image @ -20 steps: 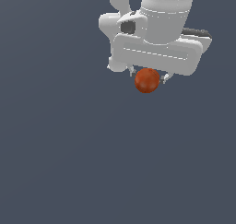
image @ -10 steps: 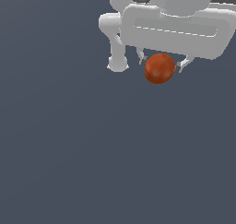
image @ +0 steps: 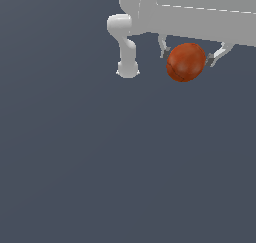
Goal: Pick up the object and move it to a goal position.
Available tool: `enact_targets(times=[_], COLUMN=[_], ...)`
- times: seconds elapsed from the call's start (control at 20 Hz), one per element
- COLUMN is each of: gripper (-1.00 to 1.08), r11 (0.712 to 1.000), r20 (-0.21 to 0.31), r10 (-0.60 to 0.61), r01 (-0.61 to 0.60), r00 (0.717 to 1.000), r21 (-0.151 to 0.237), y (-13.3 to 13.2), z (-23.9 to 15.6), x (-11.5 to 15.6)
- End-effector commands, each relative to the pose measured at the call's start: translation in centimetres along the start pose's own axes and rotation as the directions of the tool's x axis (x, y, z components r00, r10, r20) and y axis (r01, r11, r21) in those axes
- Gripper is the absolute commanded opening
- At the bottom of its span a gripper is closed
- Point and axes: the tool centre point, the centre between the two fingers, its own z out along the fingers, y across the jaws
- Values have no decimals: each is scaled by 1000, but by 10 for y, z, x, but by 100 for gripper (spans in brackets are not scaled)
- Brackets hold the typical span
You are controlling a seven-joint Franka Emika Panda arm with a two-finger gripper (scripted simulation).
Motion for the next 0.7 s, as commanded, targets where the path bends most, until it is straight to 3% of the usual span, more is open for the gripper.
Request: enact_targets(times=[0.0,0.65], gripper=[-100,-100], r11=[1000,1000], r20=[-2,-2], r10=[0,0], r01=[0,0], r00=[1000,1000], r21=[1,1], y=[-3,-12], z=[-9,-26], x=[2,6])
